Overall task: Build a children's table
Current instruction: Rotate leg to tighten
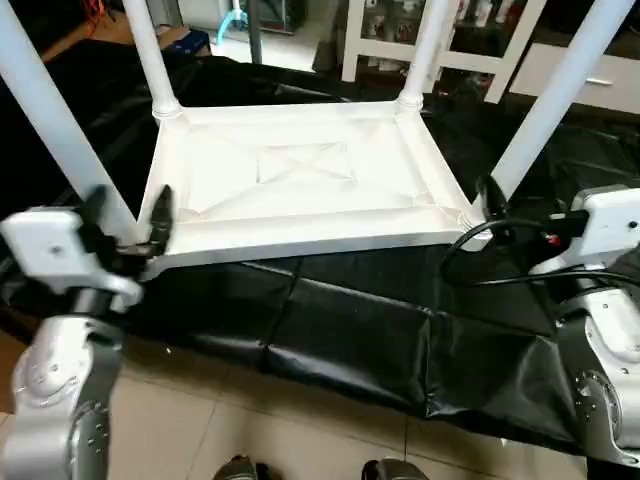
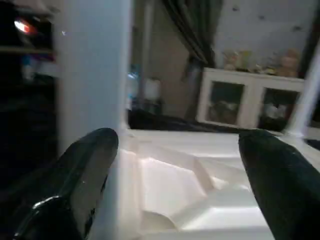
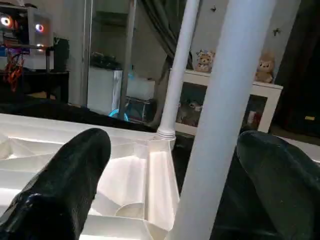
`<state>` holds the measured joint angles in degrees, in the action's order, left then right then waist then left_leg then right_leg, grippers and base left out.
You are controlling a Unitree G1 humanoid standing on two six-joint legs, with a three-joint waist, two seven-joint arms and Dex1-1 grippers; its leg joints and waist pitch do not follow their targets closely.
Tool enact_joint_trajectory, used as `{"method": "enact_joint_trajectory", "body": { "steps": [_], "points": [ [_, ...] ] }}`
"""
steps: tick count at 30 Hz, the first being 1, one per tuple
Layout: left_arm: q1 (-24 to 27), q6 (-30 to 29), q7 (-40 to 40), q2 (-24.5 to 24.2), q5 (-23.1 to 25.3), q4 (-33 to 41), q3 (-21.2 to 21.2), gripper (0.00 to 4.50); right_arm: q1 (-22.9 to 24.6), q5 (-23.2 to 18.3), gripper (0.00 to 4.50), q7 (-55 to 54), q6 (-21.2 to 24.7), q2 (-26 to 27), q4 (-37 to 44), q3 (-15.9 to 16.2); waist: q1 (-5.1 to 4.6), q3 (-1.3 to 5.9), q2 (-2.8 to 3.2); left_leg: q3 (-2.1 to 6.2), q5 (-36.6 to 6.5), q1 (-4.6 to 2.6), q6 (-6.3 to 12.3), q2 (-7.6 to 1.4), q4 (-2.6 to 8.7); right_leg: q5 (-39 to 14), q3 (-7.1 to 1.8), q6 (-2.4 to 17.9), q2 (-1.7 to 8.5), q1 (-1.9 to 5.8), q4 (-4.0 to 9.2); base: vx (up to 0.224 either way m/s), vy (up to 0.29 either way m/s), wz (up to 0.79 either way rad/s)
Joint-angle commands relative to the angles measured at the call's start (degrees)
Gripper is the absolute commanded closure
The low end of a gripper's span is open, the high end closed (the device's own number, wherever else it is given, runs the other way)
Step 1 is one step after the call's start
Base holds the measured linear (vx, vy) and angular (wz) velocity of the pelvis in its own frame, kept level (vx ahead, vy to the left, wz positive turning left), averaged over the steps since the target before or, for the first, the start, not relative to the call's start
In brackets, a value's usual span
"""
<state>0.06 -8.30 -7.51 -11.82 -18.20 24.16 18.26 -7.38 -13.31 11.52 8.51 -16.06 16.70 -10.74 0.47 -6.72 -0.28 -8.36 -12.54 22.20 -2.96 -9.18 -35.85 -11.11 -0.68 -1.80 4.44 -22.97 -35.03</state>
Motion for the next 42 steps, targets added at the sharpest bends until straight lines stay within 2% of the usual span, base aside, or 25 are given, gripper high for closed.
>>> {"method": "enact_joint_trajectory", "body": {
  "steps": [1,3,6,7,8,10,11,12,13,14,16,17,18,19,21,24,26,27,28,29,32,36,39,42],
  "points": [
    [0.3,1.4,1.4,0.0,0.6,1.3,2.0,0.04,-0.5,0.4,0.00,-0.2,-0.3,-0.3,-0.6,-0.4,0.19,3.52,-0.22,0.42,-8.8,-0.65,1.28,-2.13,5.44,-4.3,-0.69,8.6,1.66,1.90,3.58,0.000,0.000,0.00],
    [0.1,1.6,1.9,0.0,-0.1,1.4,3.1,0.04,-0.4,0.4,0.00,-0.1,-0.4,-0.3,-0.7,-0.2,0.27,3.59,-0.12,0.34,-7.0,-0.69,1.65,-2.13,5.33,-2.0,-0.67,8.9,1.60,1.84,3.36,0.000,0.000,0.00],
    [-0.8,1.5,2.2,-0.1,-0.2,0.3,3.7,0.04,-0.5,0.4,0.00,0.1,-0.7,-0.3,-1.0,-0.1,0.47,3.82,-0.28,0.11,-5.3,-0.80,2.26,-2.15,5.14,0.3,-0.65,9.8,1.53,1.90,3.10,0.000,0.000,0.00],
    [-2.0,0.9,2.9,-0.9,1.3,-1.5,3.3,0.04,-0.7,0.5,0.00,0.1,-0.8,-0.2,-1.4,-0.1,0.50,3.84,-0.33,0.08,-5.2,-0.81,2.35,-2.15,5.14,0.4,-0.64,9.9,1.50,1.90,3.12,0.000,0.000,0.00],
    [-2.9,0.5,3.4,-1.4,2.3,-2.7,3.0,0.04,-0.8,0.5,0.00,0.2,-0.9,-0.1,-1.5,-0.1,0.60,3.80,-0.03,0.06,-5.7,-0.93,2.31,-2.10,5.18,-0.5,-0.62,9.8,1.42,1.75,3.15,0.000,0.000,0.00],
    [-6.0,0.3,3.2,-1.4,0.3,-5.1,3.4,0.04,-1.1,0.7,0.00,0.1,-1.0,-0.1,-1.6,0.0,0.81,3.84,-0.11,-0.05,-6.1,-1.11,1.94,-2.07,5.18,-1.3,-0.70,9.6,1.41,1.65,3.22,0.000,0.000,0.00],
    [-6.9,0.4,3.3,-1.5,0.2,-5.8,3.4,0.04,-1.1,0.7,0.00,0.1,-1.0,-0.1,-1.6,0.0,1.13,3.94,0.56,0.04,-6.5,-1.28,1.28,-2.12,5.27,-1.8,-0.68,9.7,1.47,1.58,3.10,0.000,0.000,0.00],
    [-7.1,0.4,3.2,-1.5,0.2,-6.0,3.4,0.04,-1.1,0.7,0.00,0.1,-1.1,-0.1,-1.6,0.0,1.11,3.95,0.20,-0.04,-6.5,-1.23,0.85,-2.16,5.26,-1.2,-0.66,9.7,1.35,1.57,3.11,0.000,0.000,0.00],
    [-10.5,0.5,3.0,-2.3,0.2,-9.4,3.3,0.04,-1.0,0.9,0.00,-0.1,-1.2,-0.1,-1.5,-0.3,1.27,4.06,0.60,0.03,-6.2,-1.21,0.59,-2.11,5.24,-0.5,-0.66,9.8,1.41,1.67,2.96,0.000,0.000,0.00],
    [-11.8,0.3,2.9,-2.7,0.2,-10.8,3.3,0.04,-1.0,0.9,0.00,-0.3,-1.2,-0.1,-1.3,-0.4,1.42,4.19,0.79,-0.13,-6.0,-1.47,0.43,-1.86,5.08,0.4,-0.68,9.7,1.21,1.45,2.93,0.000,0.000,0.00],
    [-12.5,0.2,2.8,-3.0,0.2,-11.6,3.3,0.04,-0.9,1.0,0.00,-0.4,-1.2,0.0,-1.3,-0.4,1.44,4.30,0.56,-0.05,-5.1,-1.14,0.20,-1.96,5.12,2.0,-0.64,9.9,1.33,1.86,2.78,0.000,0.000,0.00],
    [-13.4,-0.5,3.5,-3.8,1.5,-13.3,3.3,0.04,-0.8,1.2,0.00,-0.7,-1.4,-0.1,-1.0,-0.6,1.59,4.42,1.51,0.08,-4.6,-1.19,-0.13,-1.95,5.04,3.0,-0.55,10.2,1.36,1.84,2.50,0.000,0.000,0.00],
    [-14.6,-0.8,4.0,-4.6,2.2,-15.1,3.6,0.04,-0.5,1.5,0.00,-1.3,-1.6,-0.1,-0.7,-1.1,1.31,4.40,1.18,-0.13,-4.3,-1.22,-0.17,-1.78,4.95,3.9,-0.52,10.2,1.10,1.76,2.73,0.000,0.000,0.00],
    [-15.4,-1.0,4.5,-5.0,2.8,-16.5,3.9,0.04,-0.4,1.9,0.00,-1.8,-1.8,-0.1,-0.4,-1.6,1.43,4.43,1.50,-0.01,-4.3,-1.24,-0.41,-1.72,4.92,4.0,-0.51,10.2,1.14,1.85,2.57,0.000,0.000,0.00],
    [-16.3,-1.2,4.9,-5.3,2.7,-17.7,4.3,0.04,-0.2,2.4,0.00,-2.7,-2.0,-0.1,0.1,-2.4,1.43,4.34,1.30,-0.06,-5.4,-1.08,-0.60,-1.76,5.05,3.0,-0.59,10.4,1.30,2.03,2.78,0.000,0.000,0.00],
    [-16.6,-2.6,5.1,-5.4,2.3,-18.1,4.1,0.04,0.0,3.7,0.00,-4.5,-2.7,0.2,0.5,-3.4,1.45,4.28,1.64,-0.03,-5.9,-1.10,-0.80,-1.94,5.17,2.6,-0.55,11.5,1.38,1.99,2.71,0.000,0.000,0.00],
    [-16.7,-3.3,4.8,-5.4,1.7,-18.3,4.1,0.04,-0.2,3.7,0.00,-4.9,-3.0,0.2,0.4,-3.7,1.38,4.20,1.49,-0.09,-6.8,-1.11,-0.81,-1.92,5.25,1.5,-0.56,11.5,1.34,1.95,2.86,0.000,0.000,0.00],
    [-16.8,-3.4,4.7,-5.4,1.6,-18.4,4.0,0.19,-0.3,3.6,0.00,-4.9,-3.1,0.3,0.4,-3.7,1.39,4.18,1.58,-0.06,-7.2,-1.14,-0.85,-1.95,5.30,0.9,-0.57,11.5,1.38,1.91,2.89,0.000,0.000,0.00],
    [-17.0,-4.1,4.6,-5.2,0.9,-18.5,4.1,0.30,-0.6,3.2,0.00,-4.8,-3.0,0.2,0.3,-3.7,1.29,4.10,1.18,-0.13,-8.0,-1.13,-0.77,-1.98,5.35,-0.1,-0.61,11.3,1.34,1.88,3.07,0.000,0.000,0.00],
    [-17.1,-4.6,4.3,-5.1,0.3,-18.5,4.0,0.38,-0.7,2.7,0.00,-4.4,-2.8,0.2,0.1,-3.5,1.38,4.10,1.45,-0.06,-8.3,-1.21,-0.80,-1.98,5.40,-0.8,-0.63,11.3,1.41,1.80,3.01,0.000,0.000,0.00],
    [-16.8,-4.2,2.4,-5.3,-0.7,-18.9,3.5,0.65,-0.4,1.6,0.00,-2.5,-1.5,0.6,-0.2,-1.7,1.36,4.04,1.18,-0.03,-8.3,-1.08,-0.43,-2.04,5.44,-1.2,-0.67,11.1,1.47,1.81,3.06,0.000,0.000,0.00],
    [-16.5,-3.9,0.7,-5.7,-0.6,-19.0,2.6,0.95,0.2,1.2,0.00,-1.5,-0.2,1.2,0.0,0.2,1.35,4.02,1.18,-0.05,-6.9,-0.99,0.20,-2.08,5.45,-0.1,-0.67,11.3,1.50,1.80,3.07,0.000,0.000,0.00],
    [-17.0,-3.0,-0.9,-5.7,-0.1,-19.8,1.2,1.29,1.2,-1.0,0.00,0.4,2.9,1.3,0.1,1.9,1.41,3.95,1.29,-0.03,-7.4,-1.11,0.37,-2.14,5.54,-0.7,-0.71,11.3,1.48,1.72,3.14,0.000,0.000,0.00],
    [-17.8,-2.4,-2.3,-5.5,-0.2,-20.5,-0.4,1.44,2.6,-2.7,0.00,2.9,6.8,0.6,0.0,3.7,1.46,3.98,1.40,-0.03,-7.9,-1.10,0.00,-2.20,5.60,-0.8,-0.74,11.5,1.52,1.70,3.20,0.000,0.000,0.00]
  ]
}}
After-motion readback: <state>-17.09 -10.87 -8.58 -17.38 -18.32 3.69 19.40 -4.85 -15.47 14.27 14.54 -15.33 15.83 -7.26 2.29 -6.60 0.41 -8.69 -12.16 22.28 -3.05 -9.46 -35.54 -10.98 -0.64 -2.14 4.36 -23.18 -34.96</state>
